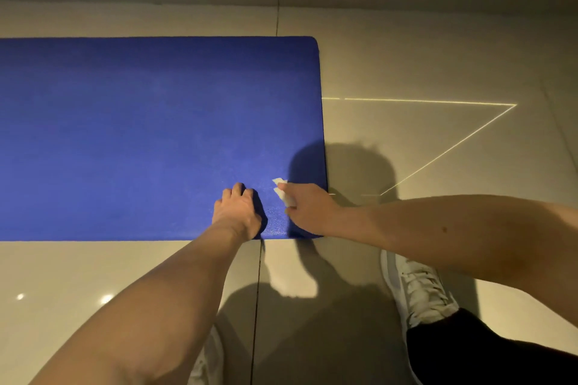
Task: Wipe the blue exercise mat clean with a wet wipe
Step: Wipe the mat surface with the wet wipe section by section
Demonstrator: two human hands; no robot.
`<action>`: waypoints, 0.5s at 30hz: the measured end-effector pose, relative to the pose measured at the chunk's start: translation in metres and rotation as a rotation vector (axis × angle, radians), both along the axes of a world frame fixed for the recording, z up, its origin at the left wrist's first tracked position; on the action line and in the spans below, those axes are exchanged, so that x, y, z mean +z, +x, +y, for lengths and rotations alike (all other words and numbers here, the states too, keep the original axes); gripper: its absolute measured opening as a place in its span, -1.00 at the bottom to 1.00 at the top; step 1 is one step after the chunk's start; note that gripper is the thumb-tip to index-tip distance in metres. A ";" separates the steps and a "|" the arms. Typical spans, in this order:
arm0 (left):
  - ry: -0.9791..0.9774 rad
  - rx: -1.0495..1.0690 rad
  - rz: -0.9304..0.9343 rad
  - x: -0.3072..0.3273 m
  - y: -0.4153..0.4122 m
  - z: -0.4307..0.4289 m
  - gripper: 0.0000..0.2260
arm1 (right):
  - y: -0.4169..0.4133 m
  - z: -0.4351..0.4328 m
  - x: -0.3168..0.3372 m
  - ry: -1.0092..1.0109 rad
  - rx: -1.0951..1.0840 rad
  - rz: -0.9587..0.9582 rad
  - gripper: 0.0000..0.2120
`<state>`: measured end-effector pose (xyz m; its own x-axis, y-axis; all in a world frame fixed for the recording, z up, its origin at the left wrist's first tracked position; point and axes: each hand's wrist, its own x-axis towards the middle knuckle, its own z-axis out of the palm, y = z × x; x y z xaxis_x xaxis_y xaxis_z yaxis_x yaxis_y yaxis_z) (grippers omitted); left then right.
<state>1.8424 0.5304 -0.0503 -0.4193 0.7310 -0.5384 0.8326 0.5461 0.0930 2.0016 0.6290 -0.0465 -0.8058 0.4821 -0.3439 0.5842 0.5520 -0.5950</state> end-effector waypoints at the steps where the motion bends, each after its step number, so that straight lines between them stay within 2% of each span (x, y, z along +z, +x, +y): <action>1: -0.008 -0.008 -0.005 0.006 0.000 -0.001 -0.46 | -0.004 0.004 0.008 -0.014 -0.066 -0.012 -0.47; 5: 0.027 -0.036 0.011 0.043 -0.004 -0.002 -0.49 | -0.012 0.013 0.046 -0.237 -0.335 0.077 -0.66; 8: 0.110 -0.026 -0.062 0.075 -0.009 -0.002 -0.55 | -0.016 0.011 0.083 -0.209 -0.378 0.104 -0.60; 10: 0.186 0.016 -0.175 0.101 -0.012 -0.003 -0.48 | -0.020 0.006 0.110 -0.197 -0.417 0.151 -0.61; 12: 0.276 0.074 -0.285 0.131 -0.013 -0.005 -0.45 | -0.027 -0.001 0.138 -0.159 -0.415 0.187 -0.67; 15: 0.401 0.094 -0.368 0.176 -0.015 -0.011 -0.59 | -0.039 -0.013 0.184 -0.164 -0.453 0.228 -0.78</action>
<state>1.8272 0.5196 0.1254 -0.3294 0.8775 -0.3486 0.6553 0.4783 0.5846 1.9621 0.6161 0.1372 -0.5922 0.7541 -0.2839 0.5880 0.1635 -0.7922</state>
